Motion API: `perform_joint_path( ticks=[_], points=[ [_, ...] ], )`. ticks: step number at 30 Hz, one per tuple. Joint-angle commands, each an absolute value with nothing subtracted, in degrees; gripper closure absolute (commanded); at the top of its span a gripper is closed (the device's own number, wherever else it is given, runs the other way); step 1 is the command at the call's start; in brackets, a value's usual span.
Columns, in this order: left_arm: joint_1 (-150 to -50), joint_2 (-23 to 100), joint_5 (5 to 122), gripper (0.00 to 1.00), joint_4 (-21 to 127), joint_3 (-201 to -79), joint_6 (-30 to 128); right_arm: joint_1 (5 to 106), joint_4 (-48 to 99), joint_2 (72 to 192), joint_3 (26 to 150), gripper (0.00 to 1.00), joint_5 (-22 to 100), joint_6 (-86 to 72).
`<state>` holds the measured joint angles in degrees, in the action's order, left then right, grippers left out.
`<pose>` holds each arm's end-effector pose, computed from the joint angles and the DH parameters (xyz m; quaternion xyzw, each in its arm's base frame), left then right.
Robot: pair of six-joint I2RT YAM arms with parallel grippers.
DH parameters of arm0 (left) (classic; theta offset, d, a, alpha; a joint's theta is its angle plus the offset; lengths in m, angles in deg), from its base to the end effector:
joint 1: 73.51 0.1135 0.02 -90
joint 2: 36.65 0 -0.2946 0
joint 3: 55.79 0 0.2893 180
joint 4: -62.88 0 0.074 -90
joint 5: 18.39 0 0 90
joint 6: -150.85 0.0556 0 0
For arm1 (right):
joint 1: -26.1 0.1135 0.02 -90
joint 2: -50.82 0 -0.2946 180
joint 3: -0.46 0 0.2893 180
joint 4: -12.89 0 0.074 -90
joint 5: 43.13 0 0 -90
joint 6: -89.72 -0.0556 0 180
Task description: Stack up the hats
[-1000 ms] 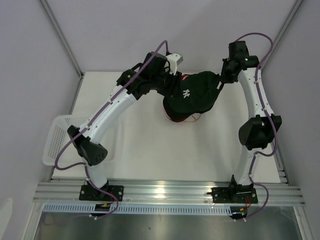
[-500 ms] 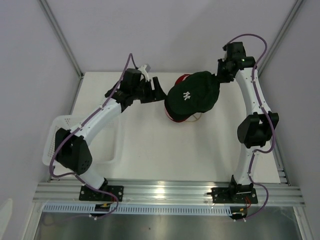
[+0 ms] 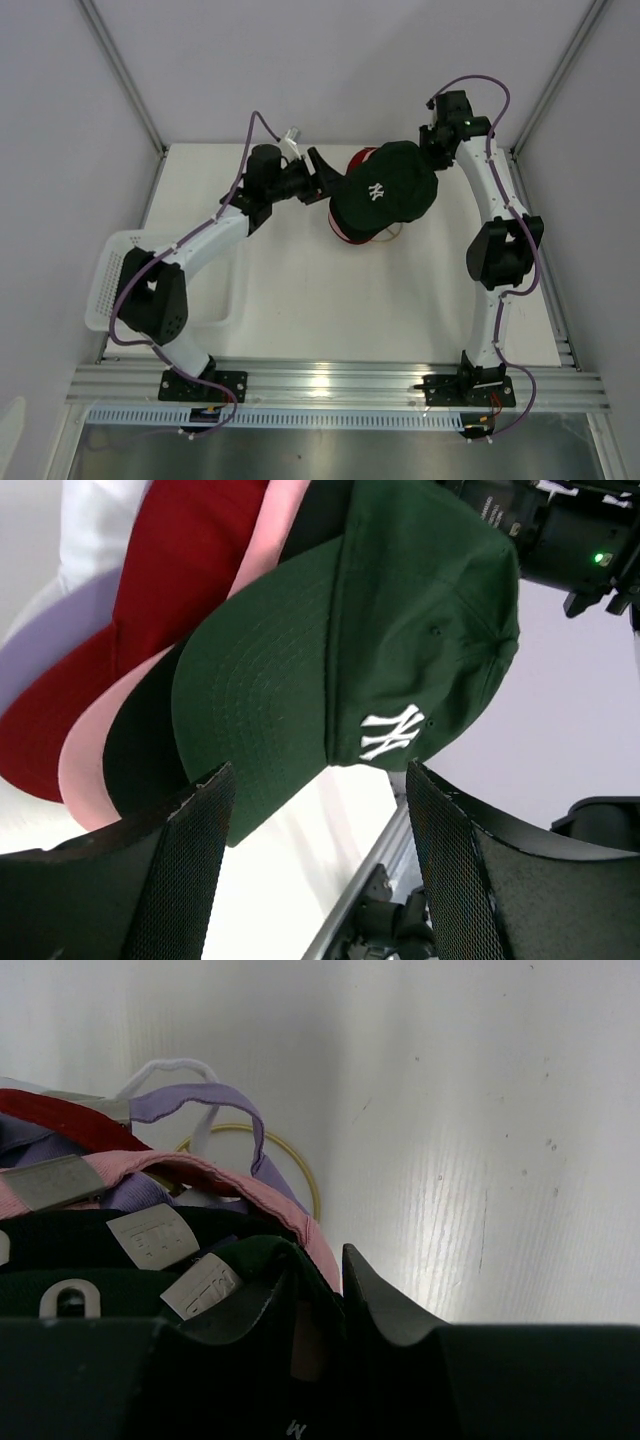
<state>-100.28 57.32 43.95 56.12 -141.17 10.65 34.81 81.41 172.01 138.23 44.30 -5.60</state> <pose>0.3859 -0.2236 0.3316 -0.0149 0.7855 -0.5152 0.3426 0.5232 0.0827 0.3461 -0.0353 0.9445 0.0609 0.3210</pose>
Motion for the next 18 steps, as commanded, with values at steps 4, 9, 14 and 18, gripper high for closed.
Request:
perform_joint_path(
  ticks=[4, 9, 14, 18],
  points=[
    [-100.58, 57.83, 41.37, 0.27, 61.37, -137.03, 7.5, 35.24, 79.88, 171.94, 138.38, 0.71, 43.26, -5.02],
    [-100.67, 57.74, 41.64, 0.28, 60.4, -136.4, 8.55, 35.24, 80.05, 172.11, 138.29, 0.69, 42.74, -4.94],
    [-100.76, 58.88, 40.76, 0.28, 60.92, -136.93, 8.47, 35.77, 80.05, 172.2, 138.38, 0.69, 42.74, -5.02],
    [-101.37, 60.2, 40.05, 0.28, 61.9, -137.98, 7.94, 35.95, 79.88, 172.02, 138.47, 0.67, 42.91, -4.85]
  ],
)
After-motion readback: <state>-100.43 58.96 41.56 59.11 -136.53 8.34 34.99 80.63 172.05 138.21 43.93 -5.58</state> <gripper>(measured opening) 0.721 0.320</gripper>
